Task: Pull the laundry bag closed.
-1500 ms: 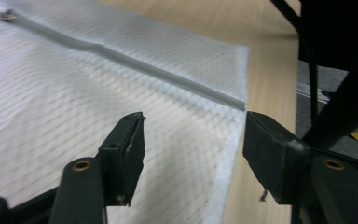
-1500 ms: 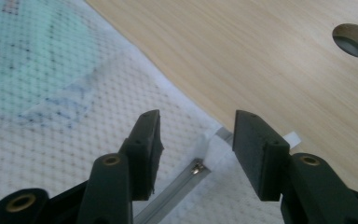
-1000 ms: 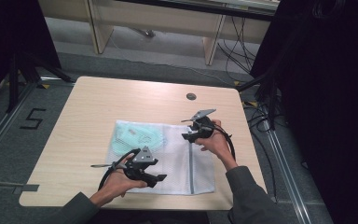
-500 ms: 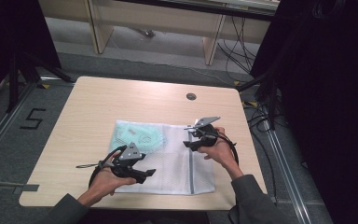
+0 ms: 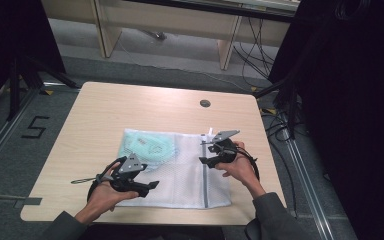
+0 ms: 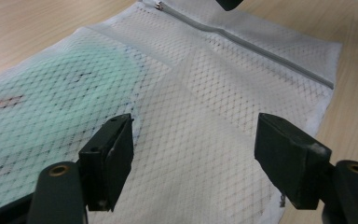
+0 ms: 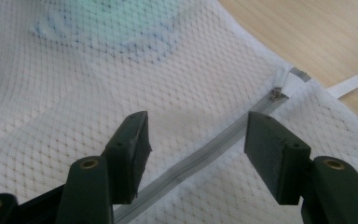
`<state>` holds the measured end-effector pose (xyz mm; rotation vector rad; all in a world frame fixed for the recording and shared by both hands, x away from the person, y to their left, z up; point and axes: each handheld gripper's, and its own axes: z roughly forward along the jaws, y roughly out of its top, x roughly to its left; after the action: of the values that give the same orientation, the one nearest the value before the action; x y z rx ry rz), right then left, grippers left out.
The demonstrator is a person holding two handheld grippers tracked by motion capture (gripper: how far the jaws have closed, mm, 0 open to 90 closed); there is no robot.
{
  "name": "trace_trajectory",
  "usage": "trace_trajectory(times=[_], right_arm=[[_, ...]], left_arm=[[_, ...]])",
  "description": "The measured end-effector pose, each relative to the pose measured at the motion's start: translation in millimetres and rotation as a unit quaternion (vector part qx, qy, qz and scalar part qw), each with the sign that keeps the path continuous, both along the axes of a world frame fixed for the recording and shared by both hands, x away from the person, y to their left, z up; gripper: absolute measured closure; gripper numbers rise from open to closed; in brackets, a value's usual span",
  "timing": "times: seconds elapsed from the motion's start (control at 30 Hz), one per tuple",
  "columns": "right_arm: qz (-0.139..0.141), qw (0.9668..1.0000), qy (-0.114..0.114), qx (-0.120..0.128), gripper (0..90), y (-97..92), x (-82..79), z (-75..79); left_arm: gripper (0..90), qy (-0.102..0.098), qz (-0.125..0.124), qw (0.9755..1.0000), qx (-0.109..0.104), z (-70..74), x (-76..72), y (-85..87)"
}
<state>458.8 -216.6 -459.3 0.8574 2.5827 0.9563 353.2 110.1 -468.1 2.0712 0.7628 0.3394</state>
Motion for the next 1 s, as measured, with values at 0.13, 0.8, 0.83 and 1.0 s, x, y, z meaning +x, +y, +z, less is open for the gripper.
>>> trace_trajectory(times=[0.13, 0.8, 0.83, 1.0], right_arm=[[-0.006, 0.9999, 0.011, 0.001, 40.7, 0.4, -5.6, 1.0], [0.006, 0.9998, 0.014, -0.01, 36.6, -13.8, -38.7, -7.6], [0.008, 0.9996, 0.021, -0.016, 36.5, -15.5, -39.7, -6.7], [-0.011, 0.9997, 0.019, -0.01, 35.2, -21.8, -47.7, -9.9]], left_arm=[[28.1, -0.008, 0.001, 0.9999, 0.007, 0.3, -3.2, 3.7], [26.2, -0.007, 0.029, 0.9994, 0.015, 1.7, -15.3, 26.7], [26.2, -0.002, 0.029, 0.9995, 0.016, 1.8, -16.0, 27.1], [26.1, 0.003, 0.025, 0.9996, 0.012, 1.6, -19.6, 27.2]])
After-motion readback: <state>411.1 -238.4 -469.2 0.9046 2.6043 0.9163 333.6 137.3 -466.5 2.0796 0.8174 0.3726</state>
